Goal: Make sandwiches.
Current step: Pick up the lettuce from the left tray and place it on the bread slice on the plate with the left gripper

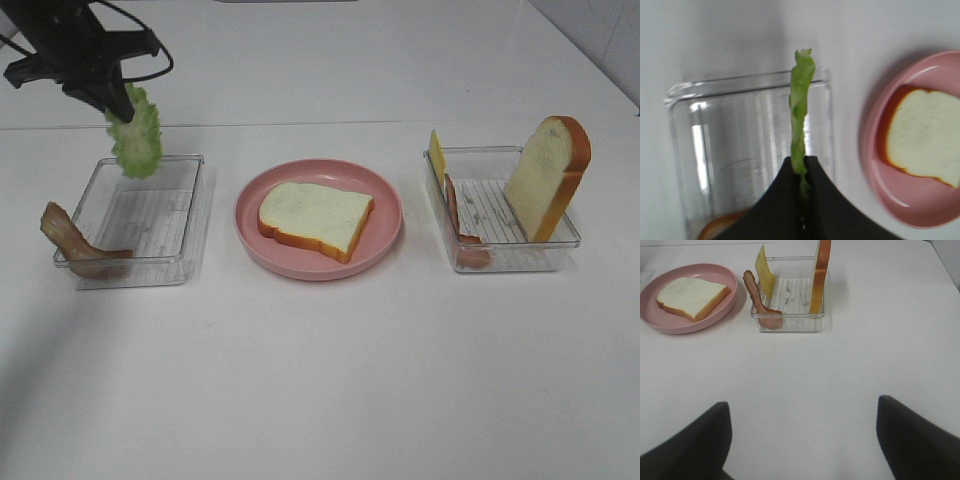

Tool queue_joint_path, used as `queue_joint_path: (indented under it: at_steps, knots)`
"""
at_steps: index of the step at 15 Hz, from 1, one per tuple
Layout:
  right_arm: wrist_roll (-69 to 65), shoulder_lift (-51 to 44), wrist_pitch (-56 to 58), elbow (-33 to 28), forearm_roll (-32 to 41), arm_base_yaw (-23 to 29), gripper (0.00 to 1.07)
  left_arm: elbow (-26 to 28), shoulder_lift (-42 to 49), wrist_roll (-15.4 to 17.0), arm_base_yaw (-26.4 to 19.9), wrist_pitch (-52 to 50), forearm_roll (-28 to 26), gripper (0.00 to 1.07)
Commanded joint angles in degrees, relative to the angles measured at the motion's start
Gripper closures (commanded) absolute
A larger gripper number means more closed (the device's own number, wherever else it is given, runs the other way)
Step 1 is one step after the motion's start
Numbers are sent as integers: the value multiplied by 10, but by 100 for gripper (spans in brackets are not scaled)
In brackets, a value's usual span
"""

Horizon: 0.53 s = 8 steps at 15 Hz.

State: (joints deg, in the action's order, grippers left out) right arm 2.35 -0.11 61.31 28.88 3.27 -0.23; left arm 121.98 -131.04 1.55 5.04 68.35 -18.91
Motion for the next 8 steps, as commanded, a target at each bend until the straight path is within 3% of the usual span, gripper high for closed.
queue_joint_path:
  at_steps: [1,3,5,6,8]
  knots:
    - [-1,-9,-6,-2,-2,-3,31,2,3,-29,2,-30,-95,107]
    - [-1,-9,-6,-2,-2,-3,31,2,2,-69,13,-63,-183,107]
    - [-1,-9,-6,-2,-2,-3,31,2,-1,-100,28,-81,-235,107]
    - [-1,-9,-6,-2,-2,-3,31,2,-17,-143,52,-100,-299,107]
    - [-1,-9,-6,-2,-2,-3,31,2,-38,-165,76,-108,-358,107]
